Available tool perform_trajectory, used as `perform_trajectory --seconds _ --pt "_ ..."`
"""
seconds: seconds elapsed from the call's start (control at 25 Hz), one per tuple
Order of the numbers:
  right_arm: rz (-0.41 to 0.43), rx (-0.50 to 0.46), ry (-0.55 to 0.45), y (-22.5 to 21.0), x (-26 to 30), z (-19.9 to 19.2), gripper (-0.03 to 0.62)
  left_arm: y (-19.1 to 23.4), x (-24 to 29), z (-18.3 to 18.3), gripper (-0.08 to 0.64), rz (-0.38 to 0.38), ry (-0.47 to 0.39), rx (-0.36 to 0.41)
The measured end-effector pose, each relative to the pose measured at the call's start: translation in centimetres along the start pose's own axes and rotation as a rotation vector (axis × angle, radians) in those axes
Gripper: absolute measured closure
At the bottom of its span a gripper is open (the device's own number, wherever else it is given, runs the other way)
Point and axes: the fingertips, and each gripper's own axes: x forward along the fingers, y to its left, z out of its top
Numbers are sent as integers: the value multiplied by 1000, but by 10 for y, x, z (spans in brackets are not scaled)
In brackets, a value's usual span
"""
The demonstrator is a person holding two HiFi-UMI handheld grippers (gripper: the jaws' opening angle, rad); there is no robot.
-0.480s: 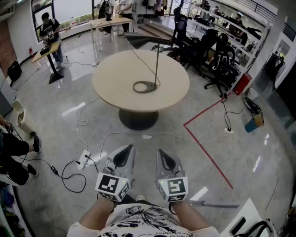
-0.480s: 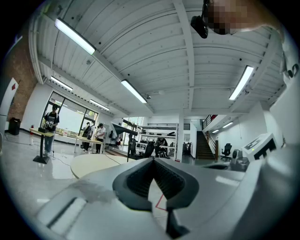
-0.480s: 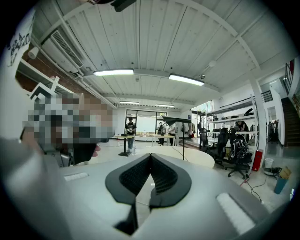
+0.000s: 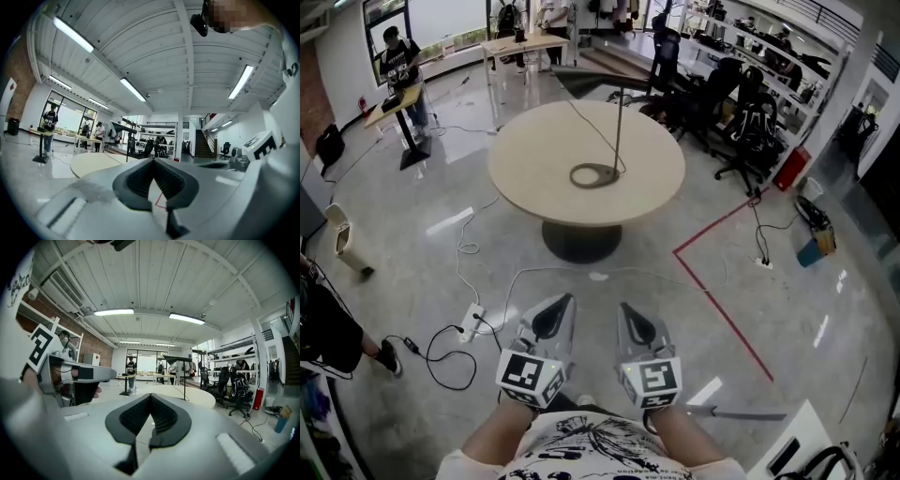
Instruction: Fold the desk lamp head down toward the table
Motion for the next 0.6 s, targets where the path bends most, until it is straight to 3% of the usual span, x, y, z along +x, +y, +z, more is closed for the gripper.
perform_trajectory --seconds 0.44,0.6 --pt "-9 13 -11 1 5 -4 583 11 -5 -6 569 31 17 1" --pt "1 23 1 0 9 -9 583 10 -7 -9 569 42 33 43"
